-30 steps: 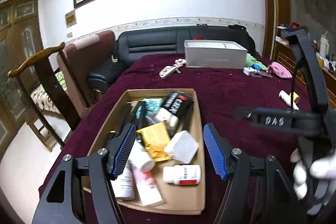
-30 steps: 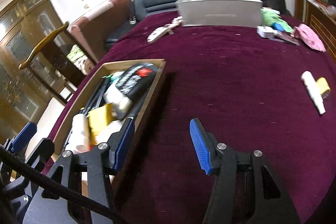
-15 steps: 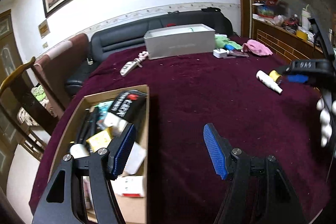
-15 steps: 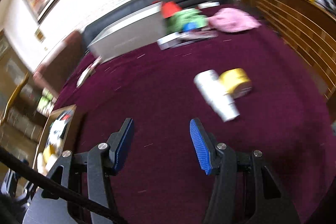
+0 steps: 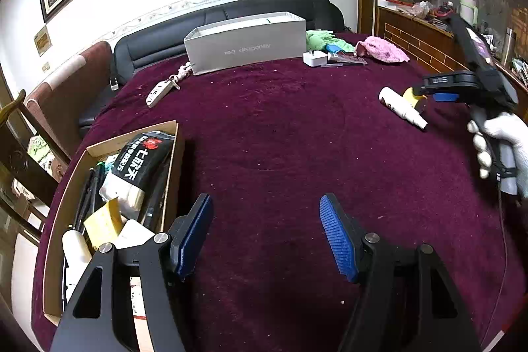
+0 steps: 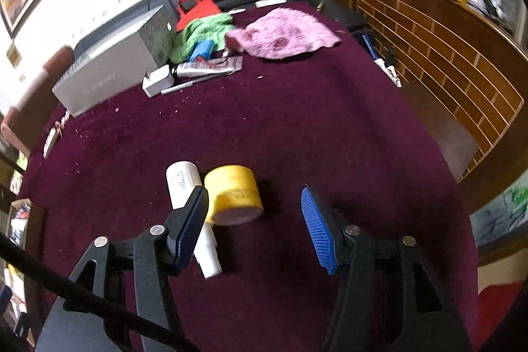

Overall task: Organize objects
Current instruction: 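Grasp the yellow-lidded jar with the right tool while the left tool grasps the white spray bottle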

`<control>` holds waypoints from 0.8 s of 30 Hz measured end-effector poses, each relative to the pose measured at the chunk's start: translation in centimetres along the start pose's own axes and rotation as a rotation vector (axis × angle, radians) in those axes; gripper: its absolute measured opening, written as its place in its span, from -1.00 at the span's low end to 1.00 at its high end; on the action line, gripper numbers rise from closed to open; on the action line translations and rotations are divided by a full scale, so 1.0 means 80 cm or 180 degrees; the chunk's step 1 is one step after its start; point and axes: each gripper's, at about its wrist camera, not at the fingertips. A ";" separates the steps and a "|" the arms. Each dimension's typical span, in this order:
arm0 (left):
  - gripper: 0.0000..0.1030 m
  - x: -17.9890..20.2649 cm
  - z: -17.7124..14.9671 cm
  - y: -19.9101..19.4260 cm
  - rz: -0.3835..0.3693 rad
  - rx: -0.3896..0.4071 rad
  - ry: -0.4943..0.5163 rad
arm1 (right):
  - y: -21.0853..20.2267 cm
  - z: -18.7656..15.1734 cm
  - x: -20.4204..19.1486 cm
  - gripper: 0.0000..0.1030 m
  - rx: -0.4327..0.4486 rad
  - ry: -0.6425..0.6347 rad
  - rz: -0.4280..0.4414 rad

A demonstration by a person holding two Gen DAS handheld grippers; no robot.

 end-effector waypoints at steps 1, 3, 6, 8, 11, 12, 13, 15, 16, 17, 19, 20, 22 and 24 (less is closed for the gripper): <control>0.18 0.001 0.001 0.001 -0.0005 -0.0010 0.0006 | 0.005 0.000 0.000 0.11 -0.0016 -0.0019 -0.0024; 0.18 0.005 0.003 0.004 -0.0027 -0.0032 0.0018 | 0.020 0.006 -0.005 0.10 -0.0093 -0.0060 -0.0040; 0.18 0.013 0.007 0.008 -0.0107 -0.0065 0.0029 | 0.037 0.008 -0.004 -0.27 -0.0253 -0.0033 0.0086; 0.18 0.016 0.008 0.010 -0.0158 -0.0082 0.0031 | 0.034 0.000 -0.004 -0.27 -0.0265 -0.0034 0.0201; 0.18 0.023 0.011 0.019 -0.0202 -0.0132 0.0031 | 0.024 -0.022 -0.010 -0.27 -0.0410 -0.0073 0.0480; 0.18 0.024 0.013 0.023 -0.0245 -0.0156 0.0012 | 0.020 -0.031 -0.010 -0.27 -0.0450 -0.0081 0.0570; 0.18 0.026 0.015 0.026 -0.0287 -0.0175 -0.0010 | 0.016 -0.040 -0.011 -0.27 -0.0486 -0.0090 0.0654; 0.18 0.030 0.021 0.032 -0.0376 -0.0203 -0.0053 | 0.005 -0.066 -0.013 -0.27 -0.0534 -0.0135 0.0801; 0.18 0.033 0.024 0.036 -0.0403 -0.0205 -0.0063 | -0.001 -0.078 -0.014 -0.27 -0.0521 -0.0177 0.0824; 0.18 0.038 0.029 0.040 -0.0434 -0.0201 -0.0065 | -0.004 -0.087 -0.016 -0.27 -0.0496 -0.0200 0.0834; 0.18 0.045 0.038 0.049 -0.0459 -0.0204 -0.0073 | -0.010 -0.100 -0.017 -0.27 -0.0382 -0.0224 0.0817; 0.18 0.048 0.044 0.055 -0.0483 -0.0221 -0.0092 | -0.011 -0.103 -0.018 -0.27 -0.0317 -0.0234 0.0817; 0.18 0.053 0.055 0.066 -0.0593 -0.0246 -0.0167 | -0.011 -0.106 -0.016 -0.27 -0.0220 -0.0214 0.0843; 0.17 0.056 0.070 0.078 -0.0642 -0.0257 -0.0248 | -0.012 -0.109 -0.012 -0.27 -0.0141 -0.0178 0.0893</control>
Point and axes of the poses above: each gripper's, at about its wrist camera, not at the fingertips, and y roughly the way its jaws point, x to its right, z to its top, and after that the axes turned 8 degrees about -x, right-handed
